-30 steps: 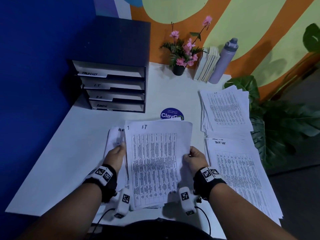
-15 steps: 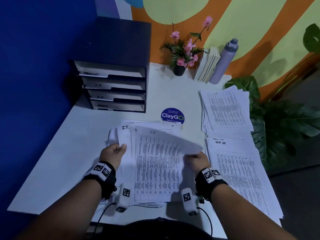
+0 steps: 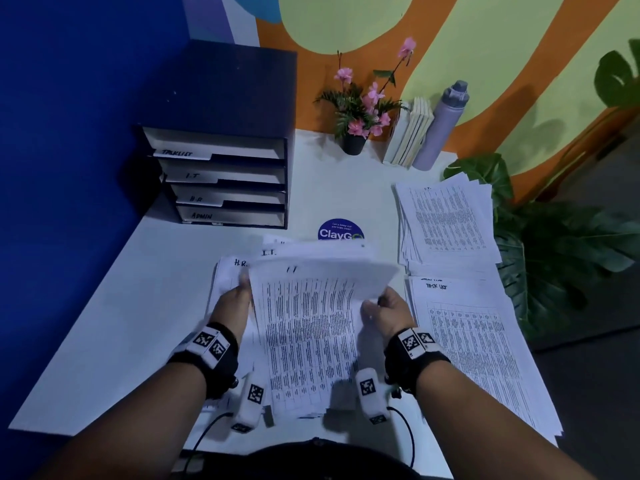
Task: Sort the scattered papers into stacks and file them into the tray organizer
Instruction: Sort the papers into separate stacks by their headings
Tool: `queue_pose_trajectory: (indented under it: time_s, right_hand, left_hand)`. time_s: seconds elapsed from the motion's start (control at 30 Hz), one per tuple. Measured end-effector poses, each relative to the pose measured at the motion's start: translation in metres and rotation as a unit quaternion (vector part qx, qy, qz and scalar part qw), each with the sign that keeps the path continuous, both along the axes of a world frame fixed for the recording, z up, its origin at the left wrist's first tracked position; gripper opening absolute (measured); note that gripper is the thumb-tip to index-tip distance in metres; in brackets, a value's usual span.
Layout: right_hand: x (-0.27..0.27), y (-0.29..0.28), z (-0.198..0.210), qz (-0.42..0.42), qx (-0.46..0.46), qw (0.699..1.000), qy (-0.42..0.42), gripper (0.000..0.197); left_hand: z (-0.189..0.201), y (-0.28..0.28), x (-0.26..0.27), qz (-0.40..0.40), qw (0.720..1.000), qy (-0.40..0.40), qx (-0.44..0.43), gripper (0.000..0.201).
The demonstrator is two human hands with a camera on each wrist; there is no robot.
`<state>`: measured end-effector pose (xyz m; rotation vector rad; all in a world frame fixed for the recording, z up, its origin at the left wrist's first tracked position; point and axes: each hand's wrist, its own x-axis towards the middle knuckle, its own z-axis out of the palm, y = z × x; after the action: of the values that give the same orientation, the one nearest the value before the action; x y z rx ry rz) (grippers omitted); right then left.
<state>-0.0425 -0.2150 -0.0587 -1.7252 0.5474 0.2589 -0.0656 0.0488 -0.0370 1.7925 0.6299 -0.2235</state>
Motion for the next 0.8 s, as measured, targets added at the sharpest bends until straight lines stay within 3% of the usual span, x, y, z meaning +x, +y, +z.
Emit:
queue_pose_trajectory:
  time_s: [0.07,0.1,0.2,0.27,0.4,0.47,0.5,0.6,0.8]
  right_hand:
    - [0.009,0.003,0.008,-0.007,-0.04,0.999,-0.027,0.018]
    - [0.014,0.003,0.012,-0.014,-0.054,0.998,-0.041,0.02]
    - [0.021,0.004,0.031,-0.006,-0.05,0.996,-0.076,0.035]
    - [0.021,0.005,0.041,0.043,-0.07,0.994,-0.073,0.032]
    - [0.007,0.002,0.035,0.163,-0.11,0.98,0.012,0.013]
    - [0.004,-0.003,0.033,0.131,-0.107,0.986,-0.005,0.004]
    - [0.009,-0.009,0.033,0.086,-0.105,0.991,-0.01,0.01]
    - [0.039,-0.046,0.035,-0.048,-0.127,0.99,-0.023,0.017]
    - [0.103,-0.139,0.053,-0.084,-0.279,0.956,-0.044,0.023]
  left_hand:
    - [0.007,-0.008,0.004,0.012,0.997,-0.005,-0.073,0.07]
    - [0.011,-0.012,0.006,-0.002,0.996,-0.016,-0.087,0.073]
    - [0.023,-0.021,0.014,-0.024,0.997,-0.066,0.016,0.029]
    - [0.029,-0.024,0.022,0.035,0.992,-0.101,0.061,0.026]
    - [0.032,-0.017,0.036,0.122,0.987,-0.091,0.044,0.03]
    - [0.03,-0.015,0.037,0.107,0.989,-0.073,0.068,0.027]
    - [0.029,-0.015,0.036,0.097,0.99,-0.072,0.069,0.024]
    - [0.017,-0.017,0.029,0.02,0.991,-0.061,0.116,0.041]
    - [-0.006,-0.018,0.017,-0.044,0.986,-0.009,0.161,0.051]
